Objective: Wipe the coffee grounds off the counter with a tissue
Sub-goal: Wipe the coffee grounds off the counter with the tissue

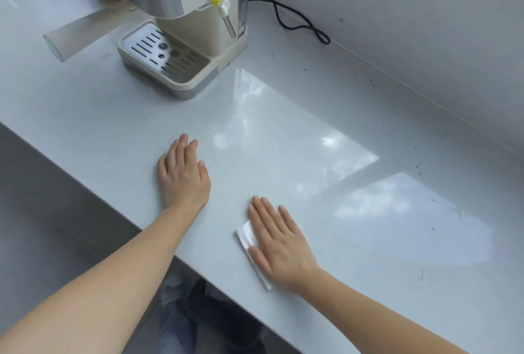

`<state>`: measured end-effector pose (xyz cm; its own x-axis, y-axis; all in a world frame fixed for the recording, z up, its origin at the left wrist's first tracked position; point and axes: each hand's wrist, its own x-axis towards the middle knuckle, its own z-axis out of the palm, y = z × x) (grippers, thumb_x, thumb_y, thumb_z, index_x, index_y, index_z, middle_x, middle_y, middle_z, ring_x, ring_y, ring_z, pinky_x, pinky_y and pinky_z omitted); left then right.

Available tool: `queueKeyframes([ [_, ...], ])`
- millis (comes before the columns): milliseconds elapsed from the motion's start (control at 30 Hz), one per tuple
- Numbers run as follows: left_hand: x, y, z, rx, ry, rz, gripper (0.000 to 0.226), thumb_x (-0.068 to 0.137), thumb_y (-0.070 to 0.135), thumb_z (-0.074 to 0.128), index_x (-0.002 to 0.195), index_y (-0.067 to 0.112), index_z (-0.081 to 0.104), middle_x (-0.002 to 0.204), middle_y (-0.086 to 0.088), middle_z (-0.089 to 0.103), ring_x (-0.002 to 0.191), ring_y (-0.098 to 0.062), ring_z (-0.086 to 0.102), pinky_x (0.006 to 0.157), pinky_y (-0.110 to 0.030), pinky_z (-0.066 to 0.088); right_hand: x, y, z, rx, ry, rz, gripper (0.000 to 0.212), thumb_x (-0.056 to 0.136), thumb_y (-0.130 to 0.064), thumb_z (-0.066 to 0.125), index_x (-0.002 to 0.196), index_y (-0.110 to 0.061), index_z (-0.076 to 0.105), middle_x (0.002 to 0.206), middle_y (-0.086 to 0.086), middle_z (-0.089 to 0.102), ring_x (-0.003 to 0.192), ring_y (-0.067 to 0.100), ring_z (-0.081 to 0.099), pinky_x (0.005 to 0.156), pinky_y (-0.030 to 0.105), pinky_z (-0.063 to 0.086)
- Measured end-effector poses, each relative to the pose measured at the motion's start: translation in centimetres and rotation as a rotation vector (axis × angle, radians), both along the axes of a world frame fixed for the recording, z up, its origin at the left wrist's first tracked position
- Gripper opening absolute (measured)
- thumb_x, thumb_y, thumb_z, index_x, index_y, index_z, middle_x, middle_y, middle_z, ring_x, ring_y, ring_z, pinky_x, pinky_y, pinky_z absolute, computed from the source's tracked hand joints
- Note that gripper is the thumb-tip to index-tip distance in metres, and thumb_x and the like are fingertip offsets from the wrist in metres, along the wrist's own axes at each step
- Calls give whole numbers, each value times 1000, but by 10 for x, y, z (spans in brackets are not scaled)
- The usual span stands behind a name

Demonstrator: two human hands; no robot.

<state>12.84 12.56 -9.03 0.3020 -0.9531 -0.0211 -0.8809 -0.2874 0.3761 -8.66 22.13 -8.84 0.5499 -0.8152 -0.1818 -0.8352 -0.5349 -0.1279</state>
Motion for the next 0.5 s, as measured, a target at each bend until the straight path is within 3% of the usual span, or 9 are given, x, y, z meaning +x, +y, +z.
queueKeyframes([
  [67,15,-11,8,17,-18,-46,39,89,17,46,127,17,48,141,-6,45,127,-27,40,101,-41,26,-33,-14,3,-2,31,-115,64,97,-43,22,150,-8,11,159,7,7,147,23,7,117,38,4],
  [133,44,-16,7,19,-86,-116,38,89,20,48,127,18,47,138,-7,47,125,-28,41,101,-45,28,-59,-38,4,-1,34,-320,66,94,-44,14,150,-10,8,158,4,1,147,22,5,118,34,-2],
  [233,76,-13,-2,90,-173,-147,50,94,32,39,143,22,30,157,-6,23,144,-22,20,114,-50,13,-76,-78,1,-13,-6,-733,65,94,-42,7,151,-12,2,161,4,-4,147,13,-6,119,35,-5],
  [300,78,-15,-8,115,-168,-167,54,95,33,35,146,23,23,160,-4,13,147,-18,11,115,-52,9,-66,-117,-2,-57,-22,-926,60,98,-34,14,150,-7,4,161,9,0,148,20,-2,120,43,2],
  [400,78,-15,-10,114,-132,-185,52,95,30,30,146,24,22,160,-3,11,147,-17,9,116,-51,7,-32,-180,-6,-72,-39,-1037,59,99,-30,19,149,-2,4,160,14,2,148,25,0,119,46,4],
  [500,81,-17,-8,131,-95,-186,55,92,33,20,147,27,19,161,0,7,148,-14,4,117,-48,2,27,-223,-9,-79,-83,-955,60,98,-32,20,149,-2,5,160,14,3,148,25,1,119,45,3],
])
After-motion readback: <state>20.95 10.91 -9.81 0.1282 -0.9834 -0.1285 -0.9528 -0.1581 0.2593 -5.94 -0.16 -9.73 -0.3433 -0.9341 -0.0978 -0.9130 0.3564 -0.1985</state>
